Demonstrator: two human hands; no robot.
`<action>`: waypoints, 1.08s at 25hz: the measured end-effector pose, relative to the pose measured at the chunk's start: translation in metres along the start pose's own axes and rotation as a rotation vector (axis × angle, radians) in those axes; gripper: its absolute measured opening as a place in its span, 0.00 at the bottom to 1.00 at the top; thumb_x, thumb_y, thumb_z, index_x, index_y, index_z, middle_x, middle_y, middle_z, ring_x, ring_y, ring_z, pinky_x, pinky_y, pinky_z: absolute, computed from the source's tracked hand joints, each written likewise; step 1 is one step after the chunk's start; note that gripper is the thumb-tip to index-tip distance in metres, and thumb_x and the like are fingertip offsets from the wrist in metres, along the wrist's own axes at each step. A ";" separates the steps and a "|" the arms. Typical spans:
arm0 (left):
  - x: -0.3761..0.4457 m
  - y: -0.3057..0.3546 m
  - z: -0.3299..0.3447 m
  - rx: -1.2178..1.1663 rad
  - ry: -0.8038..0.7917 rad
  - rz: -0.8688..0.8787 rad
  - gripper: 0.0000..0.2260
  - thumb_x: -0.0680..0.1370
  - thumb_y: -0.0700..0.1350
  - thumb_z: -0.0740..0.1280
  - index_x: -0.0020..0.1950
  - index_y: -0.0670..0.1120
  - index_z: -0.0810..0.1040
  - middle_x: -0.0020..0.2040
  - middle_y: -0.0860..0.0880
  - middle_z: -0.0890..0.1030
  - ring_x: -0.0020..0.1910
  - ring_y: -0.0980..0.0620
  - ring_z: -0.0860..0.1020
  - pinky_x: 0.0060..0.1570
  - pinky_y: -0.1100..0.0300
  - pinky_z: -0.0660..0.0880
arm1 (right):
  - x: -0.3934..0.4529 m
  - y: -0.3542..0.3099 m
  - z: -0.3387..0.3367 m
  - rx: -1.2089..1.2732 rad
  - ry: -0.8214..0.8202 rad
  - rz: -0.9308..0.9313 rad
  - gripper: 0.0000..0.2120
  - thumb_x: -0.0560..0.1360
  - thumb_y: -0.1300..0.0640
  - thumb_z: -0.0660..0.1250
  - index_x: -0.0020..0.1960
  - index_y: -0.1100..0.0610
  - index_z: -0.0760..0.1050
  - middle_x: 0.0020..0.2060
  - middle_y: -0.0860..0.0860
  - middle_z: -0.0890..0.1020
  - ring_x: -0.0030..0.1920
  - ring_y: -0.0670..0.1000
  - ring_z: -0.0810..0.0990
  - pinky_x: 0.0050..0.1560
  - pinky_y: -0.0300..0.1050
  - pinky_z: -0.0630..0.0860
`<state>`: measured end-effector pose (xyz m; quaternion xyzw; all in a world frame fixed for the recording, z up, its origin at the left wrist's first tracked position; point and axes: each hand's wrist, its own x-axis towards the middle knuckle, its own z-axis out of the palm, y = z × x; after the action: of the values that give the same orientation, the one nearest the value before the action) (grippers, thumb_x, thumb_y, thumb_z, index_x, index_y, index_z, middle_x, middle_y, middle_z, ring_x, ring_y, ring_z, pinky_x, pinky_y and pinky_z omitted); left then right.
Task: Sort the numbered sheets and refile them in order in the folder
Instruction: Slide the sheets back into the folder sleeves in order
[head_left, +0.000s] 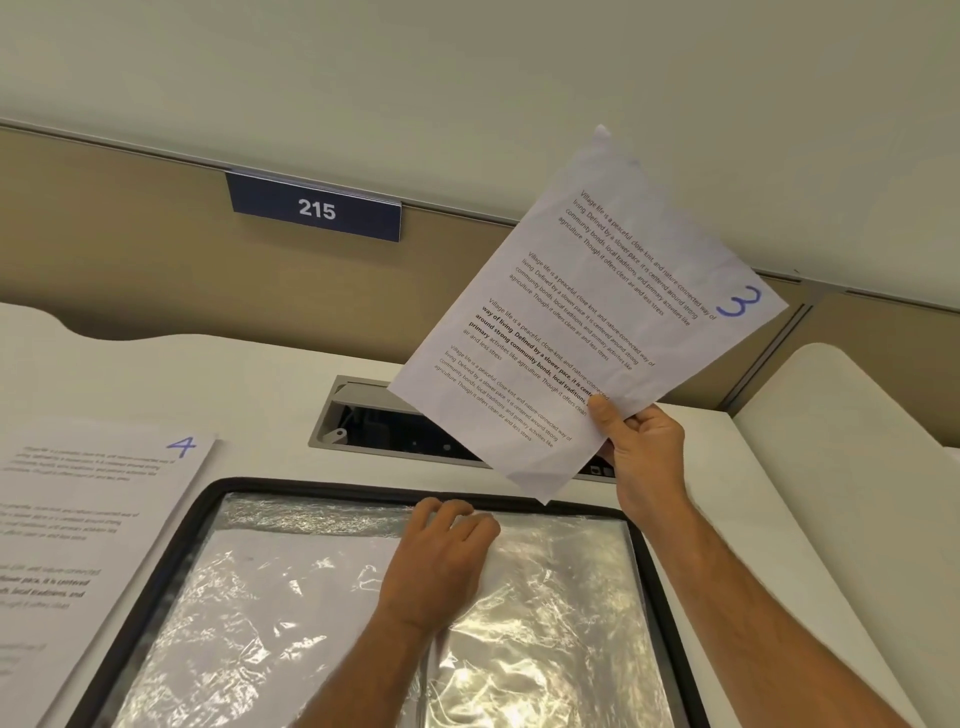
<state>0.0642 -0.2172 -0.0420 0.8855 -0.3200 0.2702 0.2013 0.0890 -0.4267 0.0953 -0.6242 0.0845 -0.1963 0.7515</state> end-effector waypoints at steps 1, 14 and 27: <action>0.000 0.000 0.000 -0.003 -0.003 0.002 0.13 0.67 0.38 0.75 0.47 0.50 0.79 0.45 0.54 0.83 0.49 0.49 0.79 0.54 0.51 0.70 | 0.001 -0.001 -0.001 0.009 0.004 -0.003 0.13 0.69 0.59 0.72 0.53 0.56 0.80 0.49 0.48 0.87 0.52 0.49 0.86 0.48 0.46 0.84; -0.002 -0.002 -0.001 0.022 -0.020 0.075 0.11 0.68 0.37 0.74 0.45 0.50 0.78 0.43 0.53 0.81 0.46 0.49 0.77 0.53 0.52 0.72 | 0.000 0.005 -0.010 -0.012 -0.032 0.001 0.17 0.64 0.54 0.74 0.52 0.55 0.81 0.47 0.46 0.88 0.49 0.48 0.86 0.44 0.43 0.84; 0.001 0.002 -0.007 -0.012 -0.082 0.010 0.14 0.67 0.37 0.73 0.46 0.52 0.75 0.41 0.57 0.80 0.40 0.54 0.77 0.54 0.52 0.72 | -0.002 0.037 -0.048 -0.115 -0.060 0.142 0.26 0.64 0.53 0.76 0.61 0.60 0.79 0.55 0.54 0.86 0.55 0.56 0.85 0.50 0.53 0.84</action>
<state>0.0611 -0.2154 -0.0350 0.8930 -0.3339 0.2329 0.1919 0.0760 -0.4640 0.0494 -0.6643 0.1171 -0.1187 0.7286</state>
